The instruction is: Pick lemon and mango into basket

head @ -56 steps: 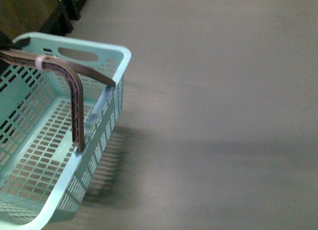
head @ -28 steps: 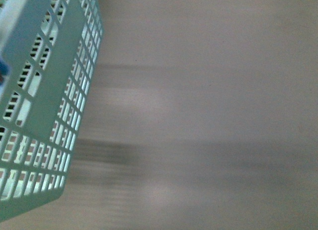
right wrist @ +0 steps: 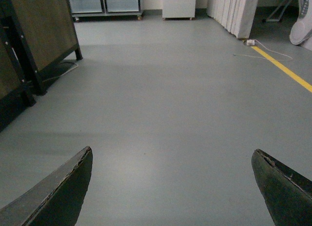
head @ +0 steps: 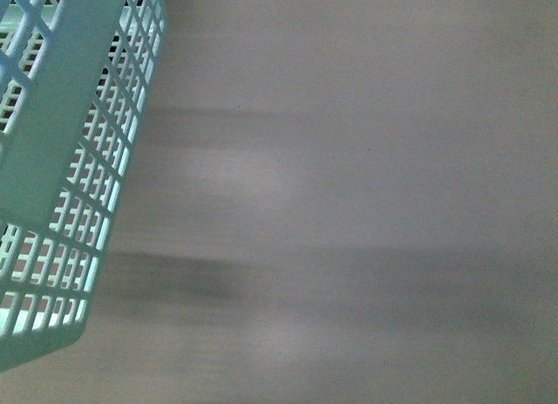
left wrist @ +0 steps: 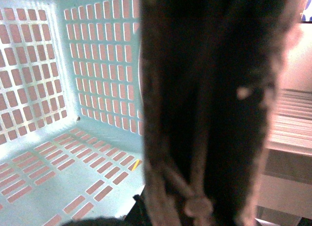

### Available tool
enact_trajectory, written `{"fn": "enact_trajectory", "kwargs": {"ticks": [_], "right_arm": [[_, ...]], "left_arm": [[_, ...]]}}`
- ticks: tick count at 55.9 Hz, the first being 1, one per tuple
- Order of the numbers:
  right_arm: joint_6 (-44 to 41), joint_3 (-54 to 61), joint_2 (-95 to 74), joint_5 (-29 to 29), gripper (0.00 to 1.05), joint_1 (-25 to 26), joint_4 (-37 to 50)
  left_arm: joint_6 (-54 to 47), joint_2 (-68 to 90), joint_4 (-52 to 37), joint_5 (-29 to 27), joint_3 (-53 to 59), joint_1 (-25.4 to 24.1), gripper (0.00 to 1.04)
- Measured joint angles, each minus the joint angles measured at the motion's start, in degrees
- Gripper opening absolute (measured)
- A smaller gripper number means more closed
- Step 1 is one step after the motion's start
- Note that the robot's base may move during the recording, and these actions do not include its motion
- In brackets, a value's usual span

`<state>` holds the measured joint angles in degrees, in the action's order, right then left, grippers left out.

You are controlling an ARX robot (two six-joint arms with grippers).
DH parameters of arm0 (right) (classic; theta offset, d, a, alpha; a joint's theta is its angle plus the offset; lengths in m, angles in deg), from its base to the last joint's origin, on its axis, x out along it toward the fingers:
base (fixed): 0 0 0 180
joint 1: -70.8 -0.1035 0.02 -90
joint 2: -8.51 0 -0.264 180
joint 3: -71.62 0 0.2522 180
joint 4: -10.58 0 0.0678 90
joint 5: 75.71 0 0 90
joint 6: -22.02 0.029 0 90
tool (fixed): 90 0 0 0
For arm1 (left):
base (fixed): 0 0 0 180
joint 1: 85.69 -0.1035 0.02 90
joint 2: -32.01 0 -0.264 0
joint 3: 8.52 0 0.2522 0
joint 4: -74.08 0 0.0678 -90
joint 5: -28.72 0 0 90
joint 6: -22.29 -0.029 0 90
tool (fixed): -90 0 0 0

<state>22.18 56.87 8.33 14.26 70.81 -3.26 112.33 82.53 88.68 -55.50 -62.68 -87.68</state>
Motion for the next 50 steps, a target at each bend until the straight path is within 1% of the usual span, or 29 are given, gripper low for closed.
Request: {"fn": "enact_trajectory", "kwargs": {"ticks": [50], "right_arm": [[0.00, 0.00, 0.00, 0.02, 0.96, 0.00, 0.00]], "left_arm": [[-0.04, 0.09, 0.04, 0.00, 0.00, 0.00, 0.05]]}}
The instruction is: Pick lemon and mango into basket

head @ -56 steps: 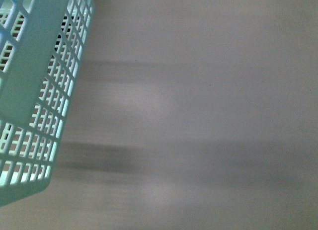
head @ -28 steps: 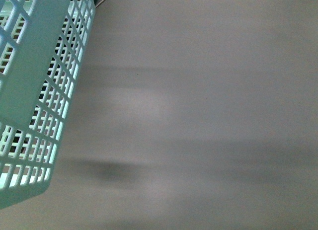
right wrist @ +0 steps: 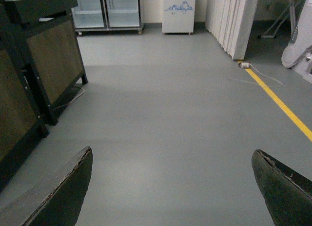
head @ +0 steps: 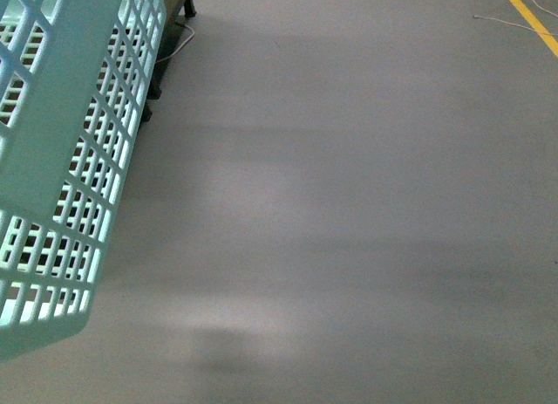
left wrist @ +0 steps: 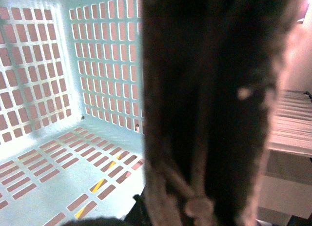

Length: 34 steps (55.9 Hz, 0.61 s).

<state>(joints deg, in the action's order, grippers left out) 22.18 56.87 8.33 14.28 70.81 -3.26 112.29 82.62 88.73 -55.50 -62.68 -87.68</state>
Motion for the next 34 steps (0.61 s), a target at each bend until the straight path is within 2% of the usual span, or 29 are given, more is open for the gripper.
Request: {"fn": "enact_trajectory", "kwargs": {"ticks": [34], "right_arm": [[-0.02, 0.00, 0.00, -0.02, 0.96, 0.00, 0.00]], "left_arm": [[-0.09, 0.00, 0.00, 0.00, 0.00, 0.00, 0.05]]}}
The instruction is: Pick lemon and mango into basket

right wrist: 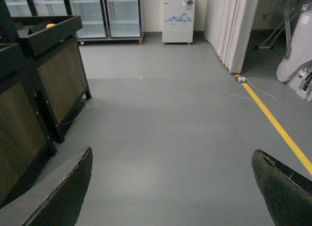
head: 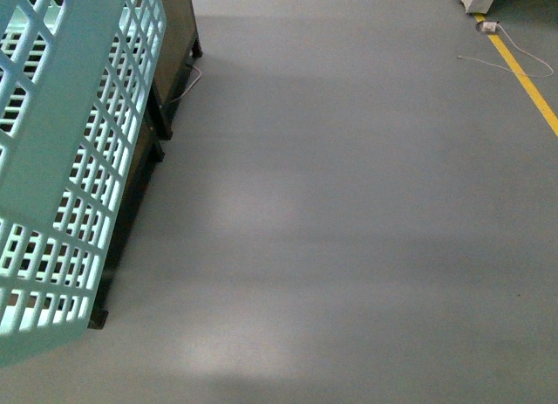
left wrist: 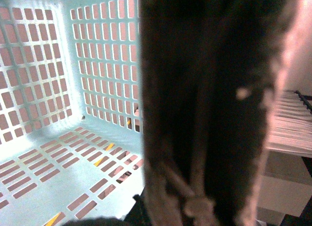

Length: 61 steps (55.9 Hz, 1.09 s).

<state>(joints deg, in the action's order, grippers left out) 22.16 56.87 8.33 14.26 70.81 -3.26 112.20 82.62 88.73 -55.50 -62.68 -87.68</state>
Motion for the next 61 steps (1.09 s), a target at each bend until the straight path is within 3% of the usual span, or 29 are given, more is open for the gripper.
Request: {"fn": "enact_trajectory", "kwargs": {"ticks": [61], "right_arm": [[0.02, 0.00, 0.00, 0.24, 0.96, -0.02, 0.00]], "left_arm": [[0.00, -0.11, 0.00, 0.02, -0.07, 0.02, 0.05]]}}
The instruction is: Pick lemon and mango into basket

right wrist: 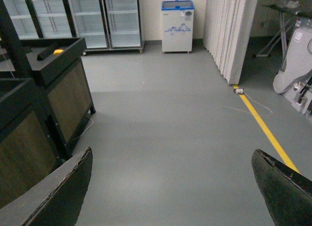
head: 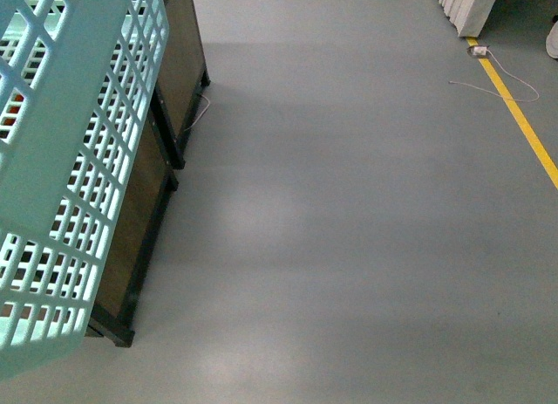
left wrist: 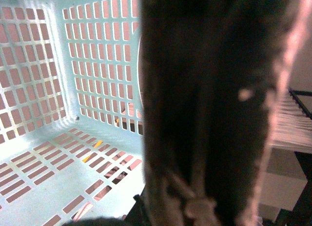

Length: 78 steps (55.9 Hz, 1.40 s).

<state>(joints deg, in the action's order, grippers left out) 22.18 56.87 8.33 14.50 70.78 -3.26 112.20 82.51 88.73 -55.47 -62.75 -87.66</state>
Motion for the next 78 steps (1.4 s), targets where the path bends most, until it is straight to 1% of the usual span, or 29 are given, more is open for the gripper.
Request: {"fn": "enact_trajectory", "kwargs": {"ticks": [6, 17, 78], "right_arm": [[0.00, 0.00, 0.00, 0.00, 0.96, 0.00, 0.00], [0.00, 0.00, 0.00, -0.09, 0.96, -0.04, -0.02], [0.00, 0.00, 0.04, -0.20, 0.96, -0.04, 0.00]], "left_arm": [[0.57, 0.02, 0.00, 1.14, -0.02, 0.15, 0.05], [0.15, 0.07, 0.00, -0.07, -0.04, 0.04, 0.05], [-0.07, 0.09, 0.13, 0.07, -0.07, -0.02, 0.05]]}}
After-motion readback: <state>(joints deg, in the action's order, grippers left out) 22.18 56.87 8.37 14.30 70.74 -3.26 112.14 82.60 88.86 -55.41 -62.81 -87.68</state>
